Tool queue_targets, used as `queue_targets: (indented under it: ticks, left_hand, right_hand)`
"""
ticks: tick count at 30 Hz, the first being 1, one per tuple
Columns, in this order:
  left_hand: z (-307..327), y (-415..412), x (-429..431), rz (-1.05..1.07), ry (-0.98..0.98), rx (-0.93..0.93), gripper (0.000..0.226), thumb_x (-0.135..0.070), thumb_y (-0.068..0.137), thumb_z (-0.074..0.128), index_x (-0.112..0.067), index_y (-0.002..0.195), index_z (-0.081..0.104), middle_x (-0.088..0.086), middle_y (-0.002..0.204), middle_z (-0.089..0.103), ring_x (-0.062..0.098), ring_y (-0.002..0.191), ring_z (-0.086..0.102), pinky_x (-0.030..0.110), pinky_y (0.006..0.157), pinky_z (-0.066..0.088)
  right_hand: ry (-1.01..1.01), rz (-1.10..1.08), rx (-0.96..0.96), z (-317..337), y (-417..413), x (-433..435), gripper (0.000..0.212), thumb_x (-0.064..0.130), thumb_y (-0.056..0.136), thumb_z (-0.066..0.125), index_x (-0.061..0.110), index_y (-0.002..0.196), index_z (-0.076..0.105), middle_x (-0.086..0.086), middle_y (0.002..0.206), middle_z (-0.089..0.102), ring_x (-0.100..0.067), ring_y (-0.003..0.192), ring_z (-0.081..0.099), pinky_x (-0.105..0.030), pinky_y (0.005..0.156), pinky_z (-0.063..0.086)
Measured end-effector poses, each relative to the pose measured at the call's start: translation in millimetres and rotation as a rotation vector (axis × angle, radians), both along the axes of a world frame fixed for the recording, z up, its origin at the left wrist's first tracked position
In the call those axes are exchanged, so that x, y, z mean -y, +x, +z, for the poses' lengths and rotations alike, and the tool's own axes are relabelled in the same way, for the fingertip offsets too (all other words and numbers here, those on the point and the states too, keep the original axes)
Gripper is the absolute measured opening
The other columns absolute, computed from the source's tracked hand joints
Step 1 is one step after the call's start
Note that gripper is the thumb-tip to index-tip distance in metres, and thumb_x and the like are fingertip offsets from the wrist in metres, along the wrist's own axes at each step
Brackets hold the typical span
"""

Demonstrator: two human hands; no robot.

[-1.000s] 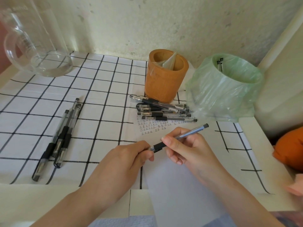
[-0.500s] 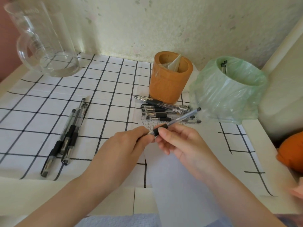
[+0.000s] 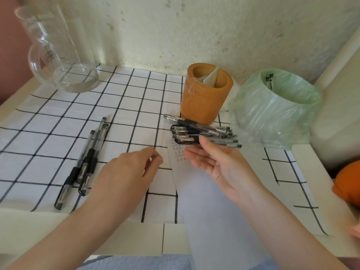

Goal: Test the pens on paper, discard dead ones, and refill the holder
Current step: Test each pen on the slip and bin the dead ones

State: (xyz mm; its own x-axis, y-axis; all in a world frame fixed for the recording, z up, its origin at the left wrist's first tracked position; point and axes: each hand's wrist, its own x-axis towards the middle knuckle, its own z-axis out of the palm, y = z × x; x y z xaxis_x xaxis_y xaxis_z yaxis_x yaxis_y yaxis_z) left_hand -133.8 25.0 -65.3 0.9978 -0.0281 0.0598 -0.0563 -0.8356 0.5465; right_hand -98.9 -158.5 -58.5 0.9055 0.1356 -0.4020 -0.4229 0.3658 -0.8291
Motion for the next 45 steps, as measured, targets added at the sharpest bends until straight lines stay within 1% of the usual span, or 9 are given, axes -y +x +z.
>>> queue_targets:
  ticks: [8, 13, 19, 26, 31, 34, 38, 42, 45]
  left_hand:
    - [0.8, -3.4, -6.2, 0.045, 0.056, 0.024, 0.016, -0.035, 0.093, 0.045, -0.03, 0.09, 0.059, -0.013, 0.062, 0.055, 0.008, 0.057, 0.054, 0.024, 0.055, 0.046]
    - [-10.9, 1.1, -26.4, 0.053, 0.319, 0.226, 0.004, -0.014, 0.081, 0.063, -0.012, 0.084, 0.066, 0.003, 0.074, 0.061, 0.026, 0.071, 0.056, 0.037, 0.059, 0.047]
    - [-23.2, 6.0, -38.8, 0.125, 0.447, 0.184, 0.022, -0.005, 0.076, 0.068, -0.001, 0.097, 0.065, 0.026, 0.114, 0.057, 0.043, 0.095, 0.058, 0.049, 0.071, 0.051]
    - [-30.2, 10.6, -39.4, 0.078, 0.421, 0.126, 0.044, 0.013, 0.058, 0.076, -0.005, 0.096, 0.063, 0.022, 0.117, 0.056, 0.038, 0.085, 0.063, 0.045, 0.061, 0.054]
    - [-26.5, 12.0, -40.4, 0.134, 0.429, 0.192, 0.052, 0.027, 0.053, 0.063, -0.002, 0.097, 0.064, 0.024, 0.112, 0.055, 0.043, 0.09, 0.054, 0.049, 0.06, 0.053]
    - [-23.4, 12.5, -39.8, 0.147, 0.376, 0.185, 0.058, 0.031, 0.051, 0.056, -0.001, 0.099, 0.065, 0.023, 0.107, 0.056, 0.04, 0.087, 0.053, 0.037, 0.052, 0.048]
    - [-15.6, 11.2, -29.3, 0.086, 0.206, 0.219, 0.052, 0.026, 0.062, 0.057, -0.004, 0.104, 0.064, 0.019, 0.116, 0.052, 0.034, 0.091, 0.056, 0.039, 0.058, 0.052]
    - [-4.4, 4.9, -8.3, -0.146, -0.147, 0.306, 0.043, 0.015, 0.075, 0.06, -0.015, 0.106, 0.061, -0.002, 0.117, 0.047, 0.004, 0.091, 0.056, 0.023, 0.068, 0.053]
    - [1.3, -1.7, 10.1, -0.277, -0.333, 0.296, 0.042, 0.011, 0.075, 0.063, -0.018, 0.105, 0.056, -0.008, 0.109, 0.048, 0.002, 0.097, 0.054, 0.014, 0.076, 0.049]
  right_hand:
    - [-0.103, -0.02, 0.075, -0.5, 20.3, -1.2, 0.022, 0.007, 0.096, 0.05, -0.009, 0.107, 0.06, -0.021, 0.088, 0.072, -0.027, 0.08, 0.073, -0.027, 0.066, 0.059]
    - [-0.183, -0.036, 0.115, -0.9, 22.8, 1.7, 0.02, 0.004, 0.096, 0.046, -0.002, 0.099, 0.065, -0.017, 0.083, 0.073, -0.023, 0.074, 0.072, -0.027, 0.063, 0.058]
    - [-0.264, 0.018, 0.181, 1.5, 19.3, 3.4, 0.021, 0.004, 0.096, 0.046, 0.0, 0.098, 0.066, -0.012, 0.075, 0.072, -0.02, 0.063, 0.068, -0.026, 0.056, 0.054]
    - [-0.284, 0.048, 0.222, 0.2, 16.3, 5.4, 0.021, 0.003, 0.095, 0.046, 0.001, 0.097, 0.067, -0.012, 0.073, 0.072, -0.02, 0.062, 0.067, -0.026, 0.057, 0.054]
    - [-0.292, 0.058, 0.238, -1.6, 14.8, 7.4, 0.021, 0.003, 0.095, 0.046, 0.0, 0.098, 0.067, -0.012, 0.074, 0.072, -0.02, 0.063, 0.067, -0.026, 0.057, 0.054]
    - [-0.293, 0.068, 0.243, -1.4, 13.6, 8.3, 0.021, 0.003, 0.095, 0.046, 0.0, 0.098, 0.067, -0.013, 0.075, 0.072, -0.021, 0.063, 0.067, -0.026, 0.057, 0.054]
    - [-0.313, 0.084, 0.232, -0.4, 9.8, 8.1, 0.021, 0.004, 0.094, 0.048, -0.002, 0.1, 0.067, -0.013, 0.073, 0.07, -0.021, 0.059, 0.062, -0.026, 0.054, 0.052]
    - [-0.285, 0.272, 0.251, 2.7, 3.8, -0.6, 0.039, 0.034, 0.084, 0.06, 0.002, 0.105, 0.066, -0.01, 0.07, 0.064, -0.021, 0.052, 0.052, -0.028, 0.049, 0.046]
    - [-0.281, 0.382, 0.304, 0.1, -2.6, -10.3, 0.036, 0.046, 0.077, 0.062, 0.012, 0.088, 0.069, -0.007, 0.065, 0.062, -0.022, 0.05, 0.051, -0.028, 0.047, 0.044]
